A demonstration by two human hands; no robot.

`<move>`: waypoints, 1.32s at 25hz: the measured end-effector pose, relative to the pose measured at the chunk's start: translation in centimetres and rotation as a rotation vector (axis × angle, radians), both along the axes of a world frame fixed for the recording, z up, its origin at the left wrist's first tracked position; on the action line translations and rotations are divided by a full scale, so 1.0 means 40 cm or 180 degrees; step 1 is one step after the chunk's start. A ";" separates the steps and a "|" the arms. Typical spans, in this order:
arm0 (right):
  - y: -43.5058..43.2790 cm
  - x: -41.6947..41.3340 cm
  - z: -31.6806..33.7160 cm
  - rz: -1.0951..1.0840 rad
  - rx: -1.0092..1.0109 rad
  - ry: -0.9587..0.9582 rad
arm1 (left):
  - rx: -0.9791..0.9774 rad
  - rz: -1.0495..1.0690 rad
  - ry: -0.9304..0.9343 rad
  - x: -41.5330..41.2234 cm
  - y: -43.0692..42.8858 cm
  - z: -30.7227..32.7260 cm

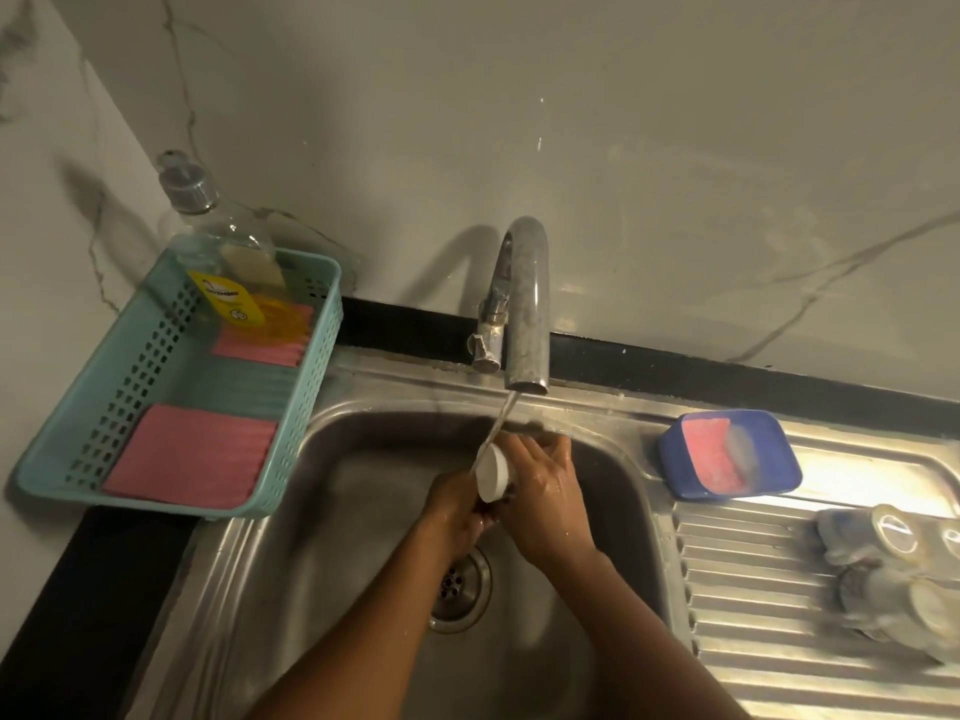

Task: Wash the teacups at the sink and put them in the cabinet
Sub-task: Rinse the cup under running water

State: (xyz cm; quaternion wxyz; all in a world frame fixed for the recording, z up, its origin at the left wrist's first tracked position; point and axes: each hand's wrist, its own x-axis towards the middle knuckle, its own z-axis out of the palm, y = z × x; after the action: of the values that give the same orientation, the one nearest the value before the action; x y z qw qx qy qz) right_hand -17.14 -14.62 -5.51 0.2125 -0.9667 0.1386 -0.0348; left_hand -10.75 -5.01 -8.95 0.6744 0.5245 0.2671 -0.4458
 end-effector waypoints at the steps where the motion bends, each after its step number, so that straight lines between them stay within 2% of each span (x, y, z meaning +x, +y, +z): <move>1: -0.005 0.002 0.019 0.0081 -0.0185 0.0053 | -0.0175 -0.0038 0.0139 0.003 -0.017 0.016; 3: -0.001 0.011 0.060 0.0376 -0.0553 0.0196 | -0.0534 -0.0172 0.0219 0.015 -0.038 0.040; 5: 0.020 0.015 0.094 0.0682 -0.0877 0.0417 | -0.0457 0.0047 0.0323 0.024 -0.044 0.047; 7: 0.041 0.005 0.116 0.0754 -0.0985 0.0571 | -0.0810 0.0016 0.0423 0.025 -0.042 0.061; 8: 0.042 0.000 0.117 0.0651 -0.0865 0.0593 | -0.0828 -0.0150 0.0268 0.027 -0.027 0.064; 9: 0.041 -0.005 0.112 0.0355 -0.0439 0.0566 | -0.0827 -0.0210 0.0201 0.032 -0.018 0.065; 10: 0.038 -0.007 0.105 -0.0143 0.0357 0.0515 | -0.0911 -0.0157 0.0099 0.032 -0.007 0.059; 12: 0.039 -0.007 0.078 -0.1270 0.2486 0.0547 | -0.0855 -0.0086 -0.0214 0.020 0.013 0.057; 13: 0.045 -0.004 0.058 -0.1596 0.3336 0.0542 | -0.0662 -0.0118 -0.0433 0.012 0.024 0.058; 14: 0.051 -0.001 0.033 -0.1756 0.3858 0.0521 | -0.0519 -0.0101 -0.0606 0.001 0.037 0.058; 16: 0.074 0.009 0.002 -0.1721 0.4431 0.0423 | -0.0313 -0.0065 -0.1080 -0.019 0.057 0.056; 18: 0.098 0.019 -0.015 -0.1686 0.4537 0.0385 | -0.0068 -0.0270 -0.1718 -0.032 0.062 0.054; 20: 0.113 0.034 -0.023 -0.1767 0.4257 0.0401 | 0.0272 -0.0418 -0.2244 -0.036 0.057 0.040; 23: 0.110 0.063 -0.021 -0.2111 0.4019 0.0723 | 0.0476 -0.0363 -0.2547 -0.047 0.049 0.014; 26: 0.091 0.077 0.002 -0.2108 0.4030 0.1349 | 0.0488 -0.0543 -0.2495 -0.042 0.063 -0.001; 29: 0.070 0.074 0.023 -0.1869 0.4261 0.1825 | 0.0912 -0.0608 -0.2328 -0.018 0.070 0.011; 31: 0.060 0.079 0.038 -0.1847 0.4184 0.1988 | 0.0960 -0.0405 -0.1920 -0.006 0.061 0.045; 33: 0.059 0.092 0.045 -0.1744 0.4020 0.1980 | 0.0716 -0.0204 -0.1147 -0.002 0.054 0.078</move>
State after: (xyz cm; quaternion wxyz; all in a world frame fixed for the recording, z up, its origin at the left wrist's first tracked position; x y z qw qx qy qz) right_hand -13.46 -12.27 -3.69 0.6609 -0.5574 0.4211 0.2742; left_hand -10.83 -2.87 -5.83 0.6340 0.6759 0.1734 -0.3335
